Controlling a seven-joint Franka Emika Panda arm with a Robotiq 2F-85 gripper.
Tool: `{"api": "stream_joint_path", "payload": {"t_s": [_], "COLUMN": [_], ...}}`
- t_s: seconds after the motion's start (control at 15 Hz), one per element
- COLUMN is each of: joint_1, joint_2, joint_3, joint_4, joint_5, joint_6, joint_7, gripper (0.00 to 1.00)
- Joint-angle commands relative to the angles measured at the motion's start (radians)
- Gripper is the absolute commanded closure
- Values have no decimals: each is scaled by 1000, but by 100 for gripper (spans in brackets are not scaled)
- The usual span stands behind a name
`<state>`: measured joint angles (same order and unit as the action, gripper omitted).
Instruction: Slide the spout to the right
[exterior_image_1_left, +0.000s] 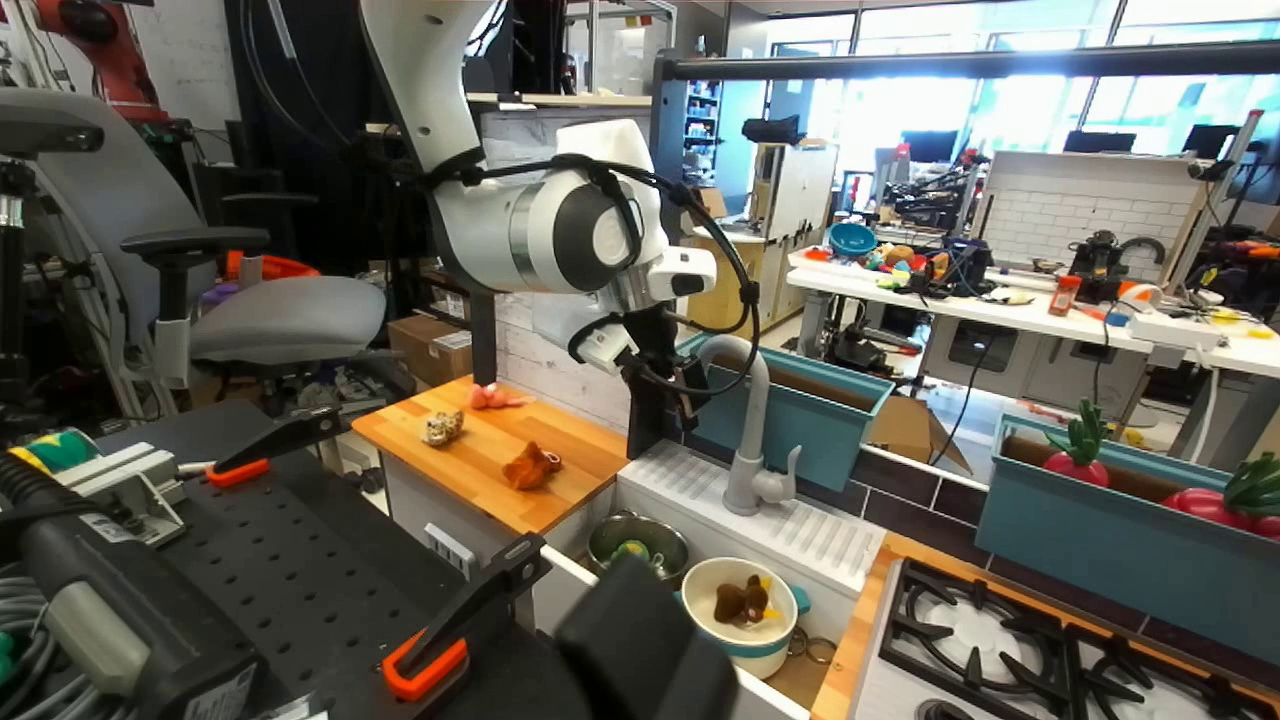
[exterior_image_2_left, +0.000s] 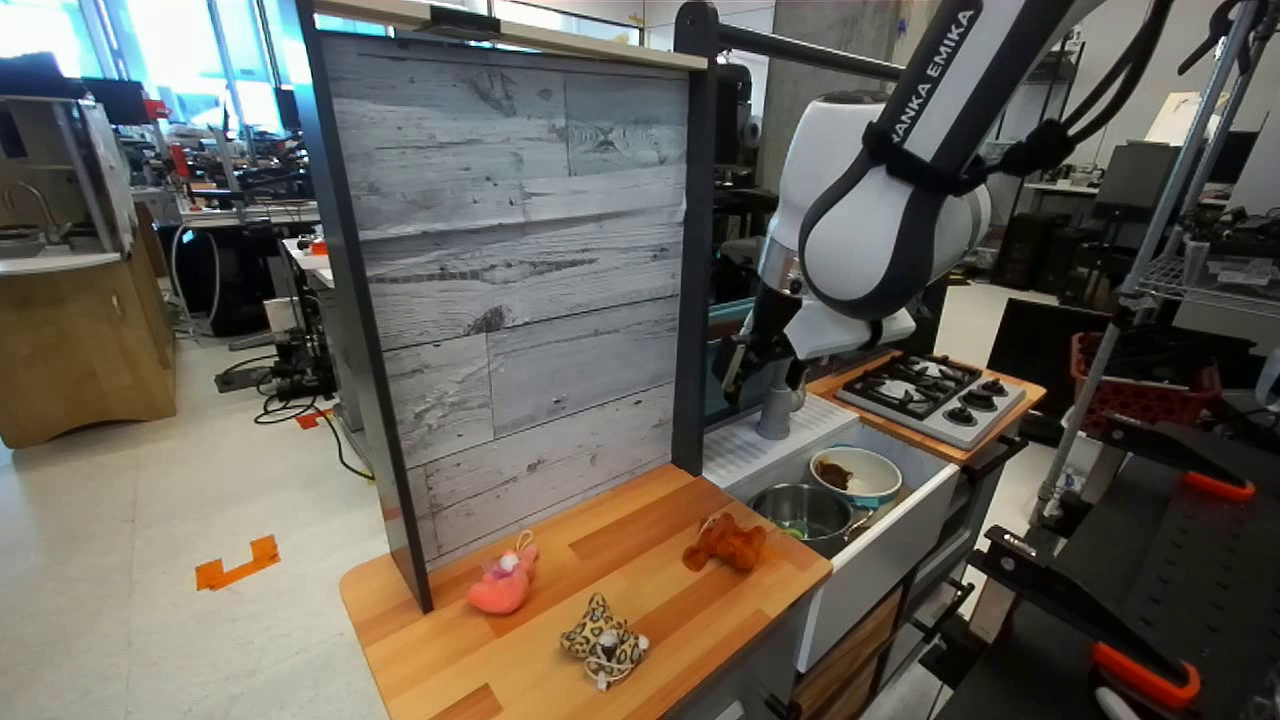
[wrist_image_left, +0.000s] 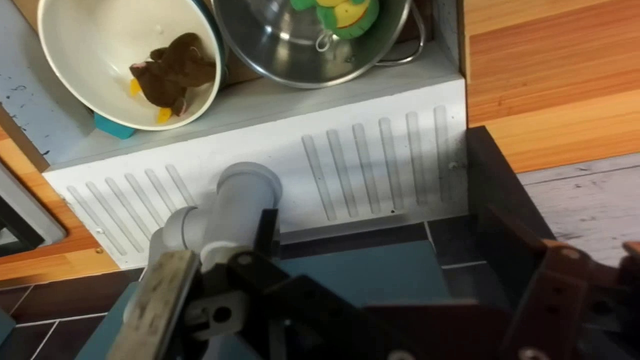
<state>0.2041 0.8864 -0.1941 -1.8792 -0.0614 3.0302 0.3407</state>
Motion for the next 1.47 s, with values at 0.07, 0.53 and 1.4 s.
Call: {"api": "stream_joint_path", "payload": {"t_s": [0.07,0.53,1.4], "joint_1": [104,275,485], "joint_2": [49,157,329], "joint_3": [-79,-235,-417], "joint_4": [13,15,17], "joint_5": [94,299,665], "joint_6": [167,347,553], "joint_7": [45,32,-24], "gripper": [0,0,0]}}
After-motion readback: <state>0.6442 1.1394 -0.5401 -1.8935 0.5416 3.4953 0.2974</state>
